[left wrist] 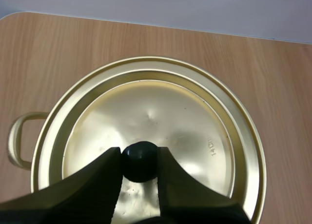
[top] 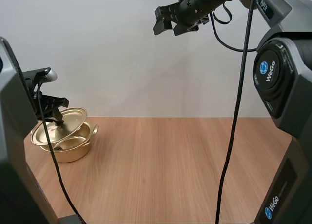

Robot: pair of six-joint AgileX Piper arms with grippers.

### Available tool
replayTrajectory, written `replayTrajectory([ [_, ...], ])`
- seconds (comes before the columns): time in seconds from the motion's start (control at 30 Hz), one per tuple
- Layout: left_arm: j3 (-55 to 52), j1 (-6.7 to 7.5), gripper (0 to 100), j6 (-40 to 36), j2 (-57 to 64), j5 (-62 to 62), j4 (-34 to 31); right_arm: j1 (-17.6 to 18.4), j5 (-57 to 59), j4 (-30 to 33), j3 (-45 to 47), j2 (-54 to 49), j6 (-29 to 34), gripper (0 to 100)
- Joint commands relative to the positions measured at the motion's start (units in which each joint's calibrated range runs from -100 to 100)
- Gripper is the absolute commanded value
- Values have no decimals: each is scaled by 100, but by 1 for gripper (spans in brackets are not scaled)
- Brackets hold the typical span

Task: Open the pot, put the car inside, and close it

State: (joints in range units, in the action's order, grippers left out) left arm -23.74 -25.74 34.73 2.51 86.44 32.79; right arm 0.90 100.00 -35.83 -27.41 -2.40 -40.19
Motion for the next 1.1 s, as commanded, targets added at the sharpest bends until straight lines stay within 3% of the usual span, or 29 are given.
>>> replayTrajectory([
  [0.0,1,1,6,45,0,-79,-7,1,0,-25,2,-3,-4,100],
  [0.23,1,31,6,77,0,-309,-92,1,0,-60,2,-3,-4,100],
  [0.57,1,403,6,-160,0,-486,-205,1,0,-63,2,-3,-4,100],
  [0.83,1,420,6,-371,-165,-969,-729,1,0,-73,2,-3,-4,100],
  [1.07,1,420,6,-403,-284,-934,-698,1,0,-73,2,-3,-4,100],
])
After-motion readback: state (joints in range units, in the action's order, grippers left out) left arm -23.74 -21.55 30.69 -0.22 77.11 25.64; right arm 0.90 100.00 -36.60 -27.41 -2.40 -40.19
